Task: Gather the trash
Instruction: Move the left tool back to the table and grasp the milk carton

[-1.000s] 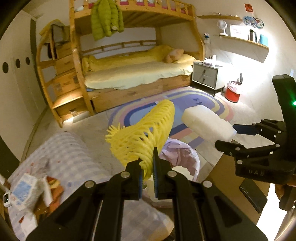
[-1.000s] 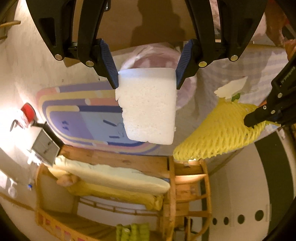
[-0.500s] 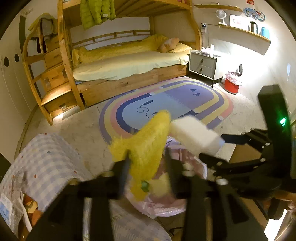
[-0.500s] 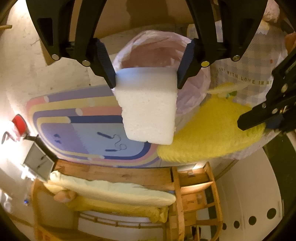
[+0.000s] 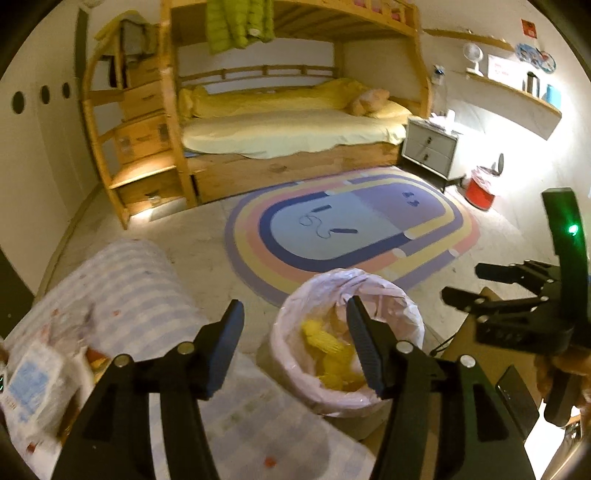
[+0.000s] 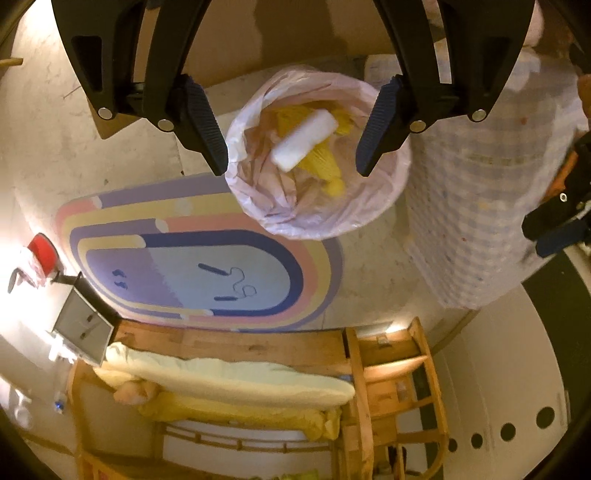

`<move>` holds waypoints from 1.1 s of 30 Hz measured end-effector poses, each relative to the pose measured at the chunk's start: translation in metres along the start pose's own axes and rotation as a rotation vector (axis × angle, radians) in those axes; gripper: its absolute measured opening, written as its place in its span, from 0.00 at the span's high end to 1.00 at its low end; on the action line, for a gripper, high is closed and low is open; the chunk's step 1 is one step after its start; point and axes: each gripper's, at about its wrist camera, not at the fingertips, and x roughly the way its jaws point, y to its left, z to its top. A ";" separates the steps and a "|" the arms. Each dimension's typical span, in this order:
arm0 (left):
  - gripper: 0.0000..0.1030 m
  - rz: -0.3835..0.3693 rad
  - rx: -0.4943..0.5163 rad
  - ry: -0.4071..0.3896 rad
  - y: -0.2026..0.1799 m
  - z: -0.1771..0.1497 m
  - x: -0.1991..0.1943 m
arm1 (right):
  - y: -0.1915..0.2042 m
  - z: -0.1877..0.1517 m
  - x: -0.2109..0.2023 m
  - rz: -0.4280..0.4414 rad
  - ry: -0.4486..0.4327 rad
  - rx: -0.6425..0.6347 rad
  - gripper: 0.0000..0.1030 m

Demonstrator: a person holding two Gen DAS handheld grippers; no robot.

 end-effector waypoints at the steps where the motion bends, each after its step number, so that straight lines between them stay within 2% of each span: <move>1: 0.45 0.006 -0.006 -0.008 0.003 -0.001 -0.008 | 0.002 0.001 -0.005 0.004 -0.006 -0.003 0.30; 6: 0.44 0.057 -0.032 -0.031 0.018 -0.012 -0.050 | 0.029 0.005 -0.048 0.051 -0.066 -0.044 0.30; 13: 0.40 0.129 -0.085 -0.057 0.048 -0.044 -0.104 | 0.081 0.000 -0.079 0.125 -0.105 -0.157 0.30; 19: 0.39 0.229 -0.179 -0.056 0.092 -0.075 -0.145 | 0.134 -0.005 -0.094 0.200 -0.122 -0.264 0.30; 22: 0.29 0.321 -0.203 -0.067 0.115 -0.088 -0.163 | 0.163 -0.008 -0.093 0.234 -0.121 -0.307 0.30; 24: 0.21 0.368 -0.216 -0.063 0.131 -0.096 -0.168 | 0.176 -0.009 -0.091 0.247 -0.116 -0.326 0.30; 25: 0.14 0.382 -0.221 -0.062 0.139 -0.099 -0.170 | 0.181 -0.011 -0.091 0.252 -0.116 -0.332 0.30; 26: 0.11 0.396 -0.227 -0.063 0.147 -0.101 -0.170 | 0.187 -0.011 -0.089 0.260 -0.112 -0.338 0.27; 28: 0.09 0.413 -0.234 -0.061 0.157 -0.108 -0.171 | 0.197 -0.012 -0.085 0.270 -0.108 -0.346 0.24; 33: 0.09 0.397 -0.226 -0.024 0.178 -0.113 -0.149 | 0.219 -0.006 -0.073 0.280 -0.100 -0.360 0.22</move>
